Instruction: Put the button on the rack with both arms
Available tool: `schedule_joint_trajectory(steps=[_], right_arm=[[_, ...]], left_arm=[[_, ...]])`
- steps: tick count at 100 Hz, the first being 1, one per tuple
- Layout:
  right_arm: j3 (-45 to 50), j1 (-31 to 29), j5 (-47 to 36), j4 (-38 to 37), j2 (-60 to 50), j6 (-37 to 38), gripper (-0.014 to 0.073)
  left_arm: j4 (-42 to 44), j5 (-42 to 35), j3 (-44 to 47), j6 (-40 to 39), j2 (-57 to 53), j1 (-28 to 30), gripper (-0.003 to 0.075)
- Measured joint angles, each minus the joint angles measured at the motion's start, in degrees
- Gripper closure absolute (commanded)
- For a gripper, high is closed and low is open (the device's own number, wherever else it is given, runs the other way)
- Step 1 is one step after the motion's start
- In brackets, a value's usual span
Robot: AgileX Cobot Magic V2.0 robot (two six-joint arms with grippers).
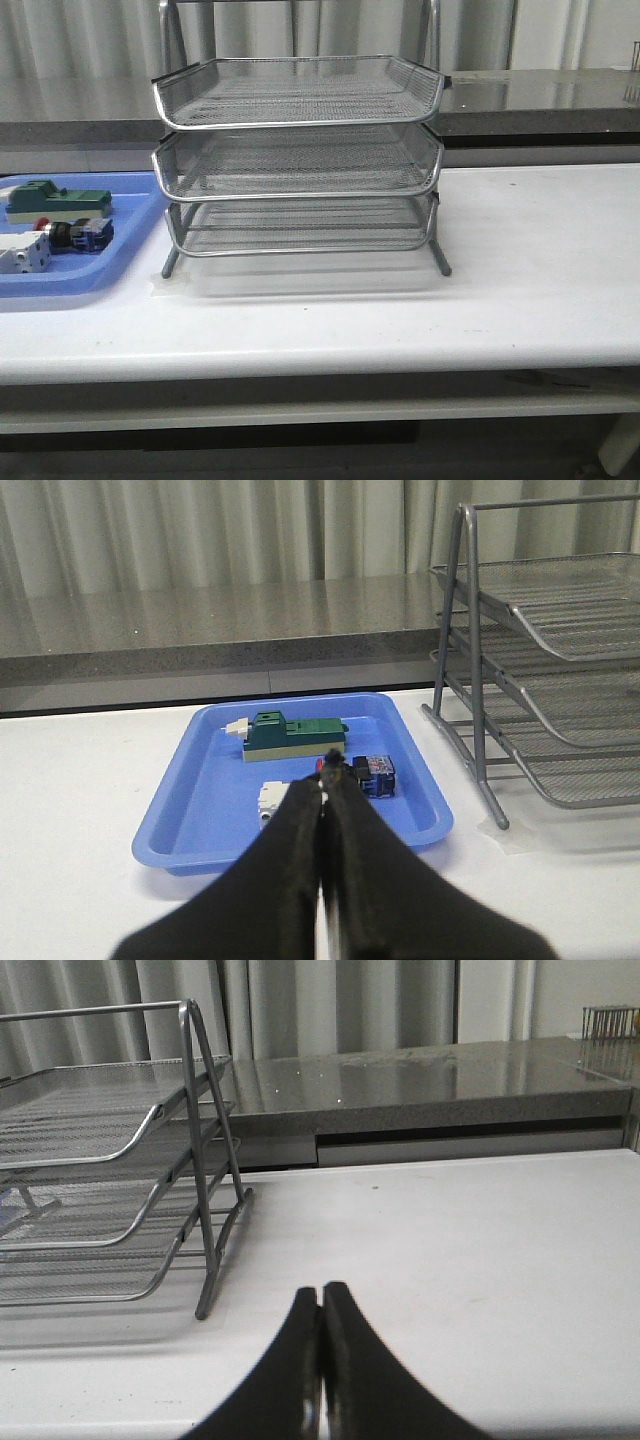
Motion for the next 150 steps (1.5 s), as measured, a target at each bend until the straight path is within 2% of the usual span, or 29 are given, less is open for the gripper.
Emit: schedule_joint_trajectory(steps=[18,32,76,97,116,135,150], right_arm=[[-5.7,0.0,7.6,4.2,0.4,0.0,0.065],[-12.6,0.0,12.8,4.9,5.3,0.0,0.065],[-37.5,0.0,32.9,5.4,37.5,0.0,0.065],[-46.0,0.0,35.3,6.7,51.4,0.0,0.065],[-47.8,0.0,34.5,9.9,59.9,0.0,0.0644],[-47.8,0.0,32.9,13.2,65.2,0.0,0.0557],[-47.8,0.0,31.0,18.3,68.3,0.0,0.0396]], left_arm=[[0.0,0.0,0.0,0.0,0.0,0.0,0.0741],[0.0,0.0,0.0,0.0,0.0,0.0,0.0741],[0.0,0.0,0.0,0.0,0.0,0.0,0.0741],[0.0,0.0,0.0,0.0,0.0,0.0,0.0741],[0.0,0.0,0.0,0.0,0.0,0.0,0.0741],[0.0,0.0,0.0,0.0,0.0,0.0,0.0741],[0.0,0.0,0.0,0.0,0.0,0.0,0.0741]])
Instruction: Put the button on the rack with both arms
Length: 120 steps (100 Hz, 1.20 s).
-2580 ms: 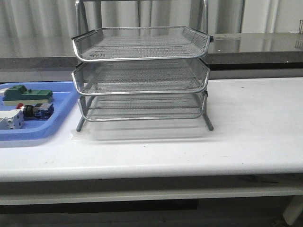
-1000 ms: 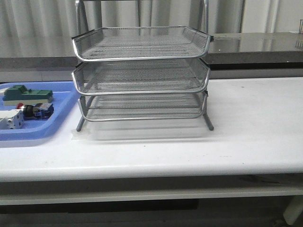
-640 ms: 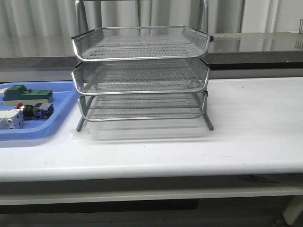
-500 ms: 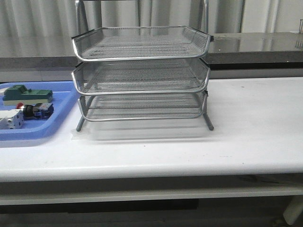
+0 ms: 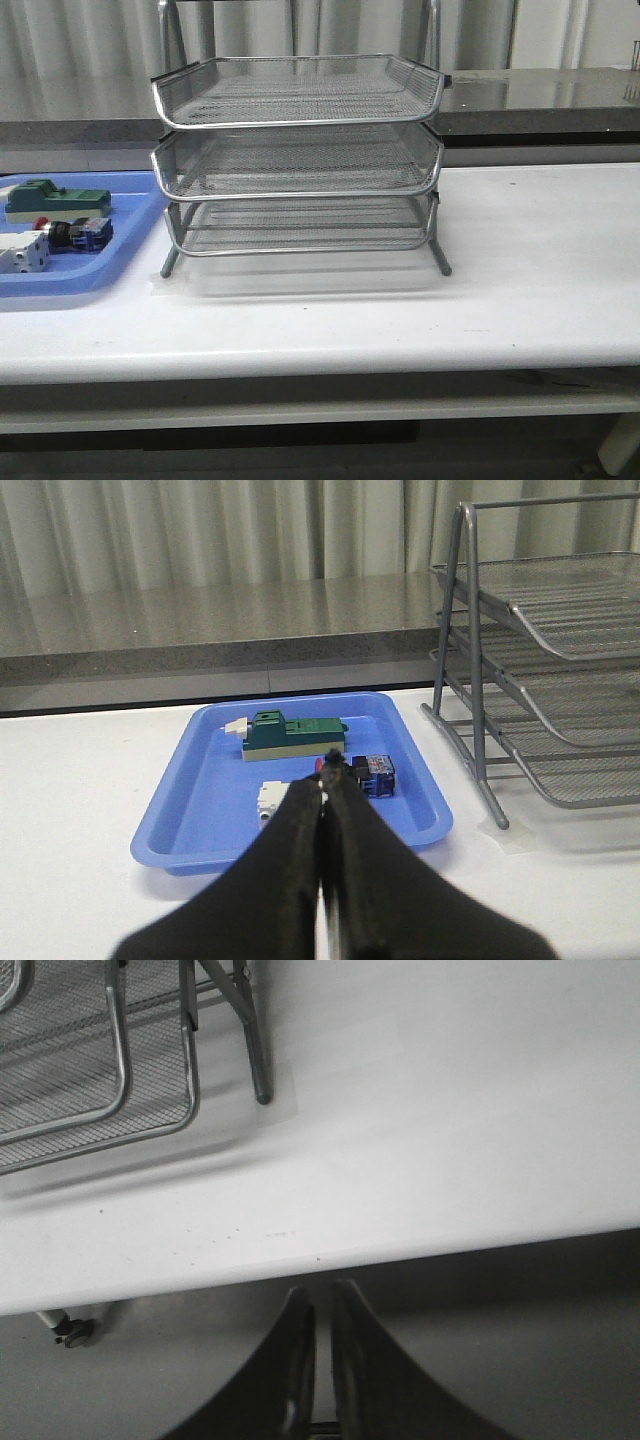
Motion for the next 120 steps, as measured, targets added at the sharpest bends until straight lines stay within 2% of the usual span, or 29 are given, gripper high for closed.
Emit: schedule_joint_trajectory(steps=[15,21,41,60,102,120], right_arm=[[0.0,0.4,-2.0,5.4,2.2,-2.3,0.0219],[0.0,0.6,-2.9,7.9,2.9,-3.8,0.0189],[0.0,1.2,-5.6,16.8,4.7,-9.6,0.0188],[0.0,1.2,-6.5,29.1,8.6,-18.7,0.0188],[-0.1,1.2,-5.6,67.0,20.0,-53.3,0.0188],[-0.3,1.2,-3.7,77.8,25.2,-63.7,0.019]], left_arm=[[0.0,0.0,0.0,0.0,0.0,0.0,0.0741],[0.0,0.0,0.0,0.0,0.0,0.0,0.0741],[0.0,0.0,0.0,0.0,0.0,0.0,0.0741],[0.0,0.0,0.0,0.0,0.0,0.0,0.0741],[0.0,0.0,0.0,0.0,0.0,0.0,0.0741],[0.0,0.0,0.0,0.0,0.0,0.0,0.0741]])
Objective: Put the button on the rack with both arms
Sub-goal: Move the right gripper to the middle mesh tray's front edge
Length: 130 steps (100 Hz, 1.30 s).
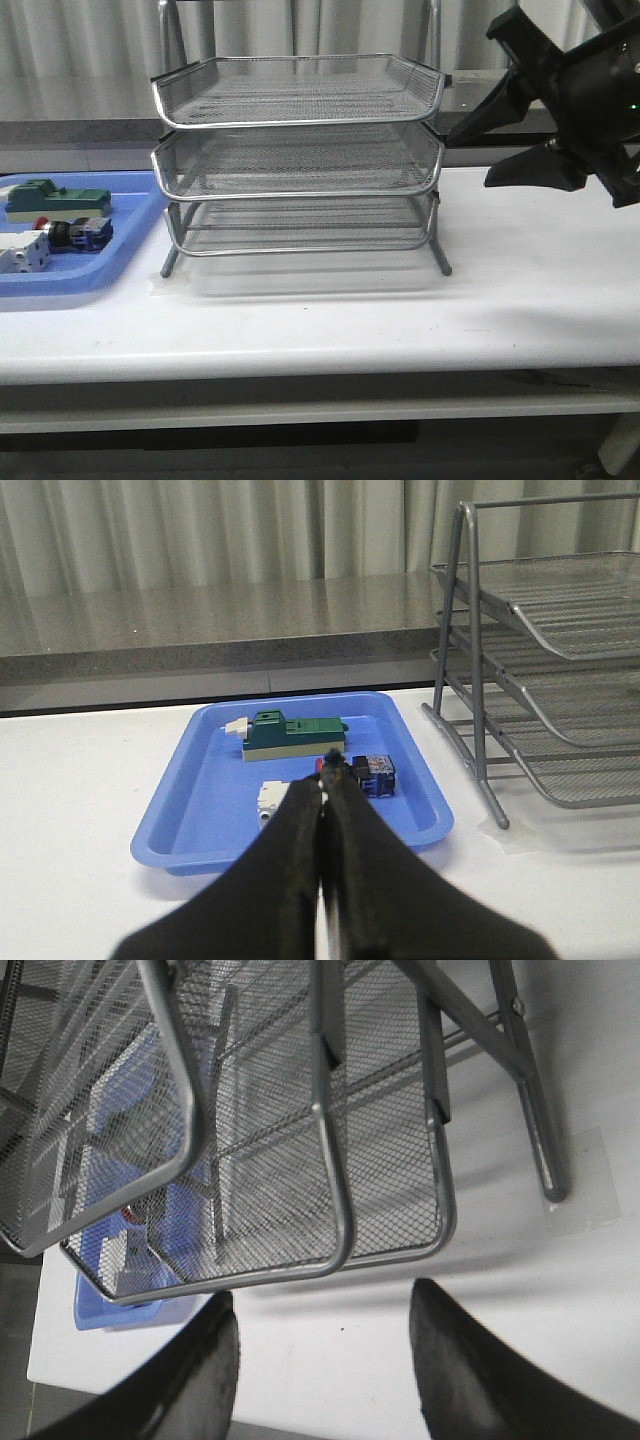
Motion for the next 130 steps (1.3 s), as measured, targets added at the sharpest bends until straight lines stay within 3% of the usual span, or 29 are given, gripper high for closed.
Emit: schedule_joint_trajectory(steps=[38,79,130], right_arm=[[-0.3,0.0,1.9,6.1,4.6,-6.9,0.019],[-6.2,0.3,4.3,6.2,8.9,-7.1,0.019],[-10.8,5.1,3.9,6.3,15.5,-7.1,0.0221]], left_arm=[[0.0,0.0,0.0,0.0,0.0,0.0,0.0741],[0.0,0.0,0.0,0.0,0.0,0.0,0.0741],[0.0,0.0,0.0,0.0,0.0,0.0,0.0741]])
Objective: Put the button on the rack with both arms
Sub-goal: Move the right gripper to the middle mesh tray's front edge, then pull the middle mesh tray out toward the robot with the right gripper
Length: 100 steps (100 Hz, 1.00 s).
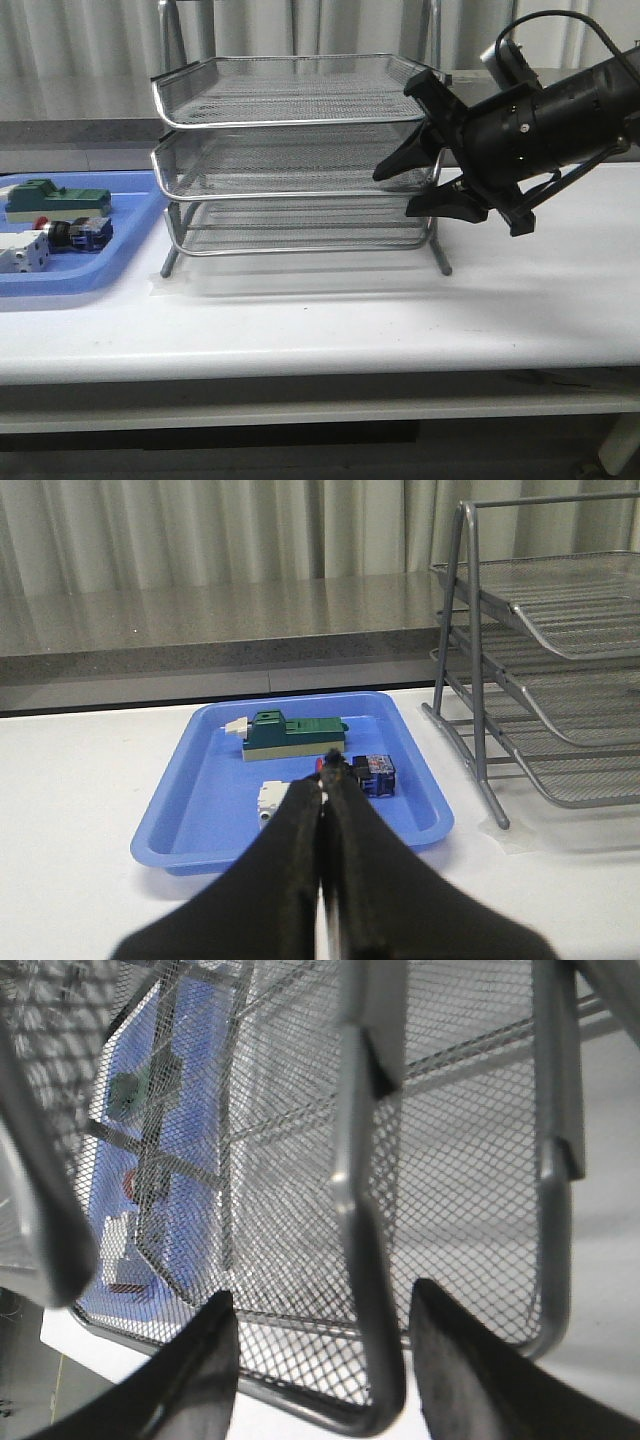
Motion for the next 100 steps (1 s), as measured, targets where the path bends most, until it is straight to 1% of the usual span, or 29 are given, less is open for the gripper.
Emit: schedule_joint_trajectory(steps=[30,40,74,100], right_arm=[[-0.1,0.0,-1.0,0.1,0.1,0.0,0.0421],[-0.1,0.0,-1.0,0.5,0.1,0.0,0.0462],[0.4,0.0,-0.7,1.9,0.1,0.3,0.0468],[6.1,-0.2,2.7,2.1,-0.8,-0.1,0.0468]], left_arm=[[0.0,0.0,0.0,0.0,0.0,0.0,0.0741],[0.0,0.0,0.0,0.0,0.0,0.0,0.0741],[0.0,0.0,0.0,0.0,0.0,0.0,0.0741],[0.0,0.0,0.0,0.0,0.0,0.0,0.0741]])
